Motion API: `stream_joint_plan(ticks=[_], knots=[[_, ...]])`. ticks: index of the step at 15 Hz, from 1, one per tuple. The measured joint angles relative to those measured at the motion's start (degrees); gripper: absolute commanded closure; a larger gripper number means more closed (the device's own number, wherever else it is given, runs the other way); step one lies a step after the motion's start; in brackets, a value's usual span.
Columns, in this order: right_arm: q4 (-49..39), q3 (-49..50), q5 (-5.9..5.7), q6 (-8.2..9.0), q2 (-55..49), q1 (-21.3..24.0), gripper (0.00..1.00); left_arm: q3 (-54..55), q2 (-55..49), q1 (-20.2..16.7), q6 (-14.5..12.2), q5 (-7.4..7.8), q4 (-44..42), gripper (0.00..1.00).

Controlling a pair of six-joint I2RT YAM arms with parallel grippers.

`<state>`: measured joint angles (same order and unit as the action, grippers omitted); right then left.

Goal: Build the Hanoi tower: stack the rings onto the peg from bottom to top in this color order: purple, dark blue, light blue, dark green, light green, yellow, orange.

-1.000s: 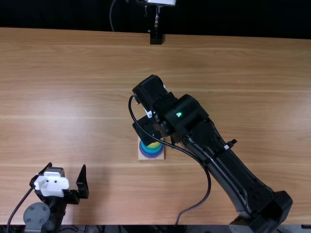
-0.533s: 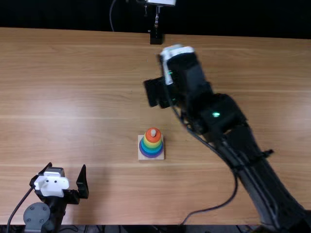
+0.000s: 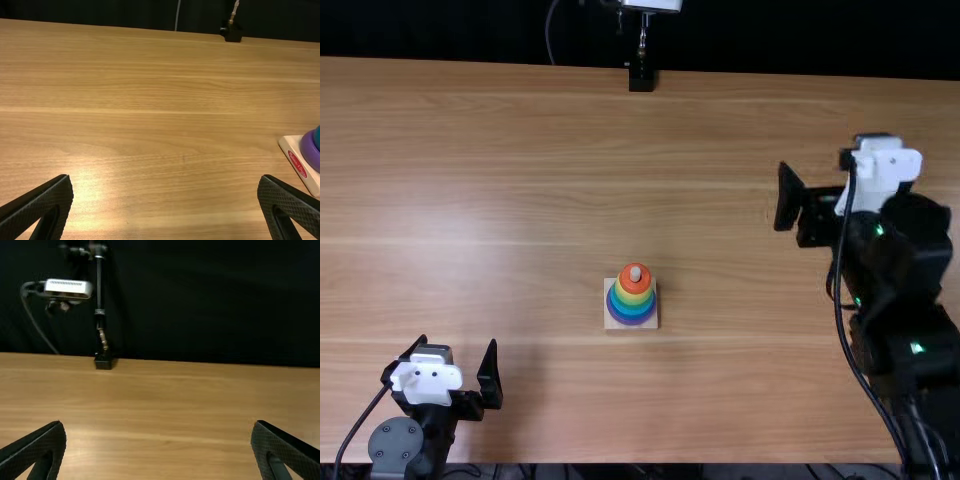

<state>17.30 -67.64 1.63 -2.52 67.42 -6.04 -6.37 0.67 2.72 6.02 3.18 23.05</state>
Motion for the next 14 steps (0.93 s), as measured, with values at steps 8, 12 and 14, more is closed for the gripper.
stream_joint_plan(ticks=[8, 12, 14], knots=[[-14.6, 39.6, 8.17, -3.56, -41.7, 11.3, 0.0, 0.0, 0.0, 0.0, 0.0, 0.02, 0.0, 0.0], [-15.0, 54.0, 8.46, -3.58, -55.8, 11.3, 0.0, 0.0, 0.0, 0.0, 0.0, 0.04, 0.0, 0.0], [-14.9, 59.1, 8.15, -3.56, -56.4, 11.3, 0.0, 0.0, 0.0, 0.0, 0.0, 0.02, 0.0, 0.0]])
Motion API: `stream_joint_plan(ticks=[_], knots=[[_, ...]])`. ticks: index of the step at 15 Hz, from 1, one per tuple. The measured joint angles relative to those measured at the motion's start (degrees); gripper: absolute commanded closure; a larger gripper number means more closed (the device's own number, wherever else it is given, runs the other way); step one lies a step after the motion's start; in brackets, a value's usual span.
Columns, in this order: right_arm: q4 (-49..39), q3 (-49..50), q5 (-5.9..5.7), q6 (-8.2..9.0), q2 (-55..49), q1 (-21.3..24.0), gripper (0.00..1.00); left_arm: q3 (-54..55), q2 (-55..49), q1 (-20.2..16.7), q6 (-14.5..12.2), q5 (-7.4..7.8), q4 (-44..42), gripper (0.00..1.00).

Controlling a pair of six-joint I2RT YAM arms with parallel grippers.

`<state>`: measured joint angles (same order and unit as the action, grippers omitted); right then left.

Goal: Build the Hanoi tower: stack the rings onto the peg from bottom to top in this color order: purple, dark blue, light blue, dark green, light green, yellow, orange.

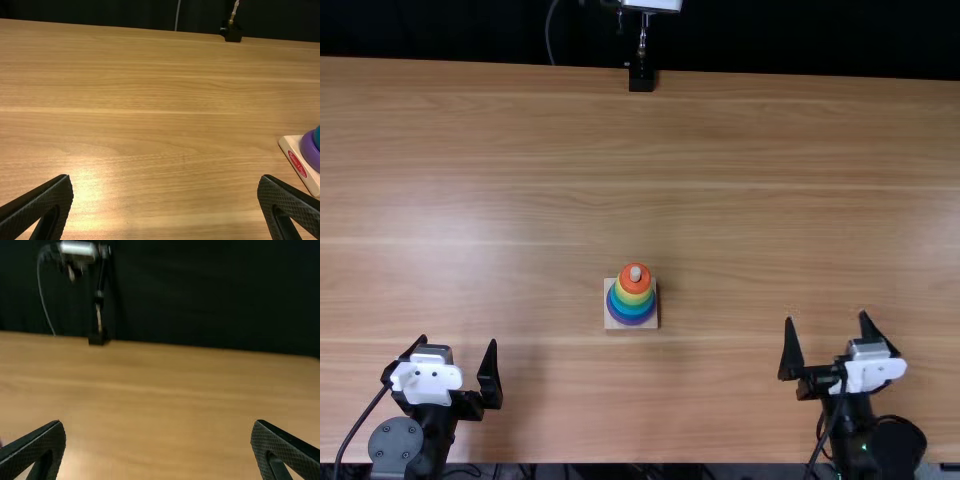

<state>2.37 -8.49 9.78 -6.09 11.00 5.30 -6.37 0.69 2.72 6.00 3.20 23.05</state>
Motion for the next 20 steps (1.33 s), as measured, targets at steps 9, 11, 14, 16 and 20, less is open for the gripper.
stream_joint_plan(ticks=[9, 11, 14, 16, 20], knots=[[8.8, 5.1, -4.17, 0.02, -10.3, 0.0, 0.0, 0.0, 0.0, 0.0, 0.0, 0.0, 0.0, 0.0], [9.9, 4.7, -4.35, 0.04, -10.3, 0.1, 0.0, 0.0, 0.0, 0.0, 0.0, 0.0, 0.0, 0.0], [13.5, 3.6, -4.42, -0.04, -10.3, 1.0, 0.0, 0.0, 0.0, 0.0, 0.0, 0.0, 0.0, 0.0], [13.5, 3.6, -4.42, -0.04, -10.3, 1.0, 0.0, 0.0, 0.0, 0.0, 0.0, 0.02, 0.0, 0.0], [13.5, 3.6, -4.42, -0.07, -10.3, 1.0, 0.0, 0.0, 0.0, 0.0, 0.0, 0.02, 0.0, 0.0]])
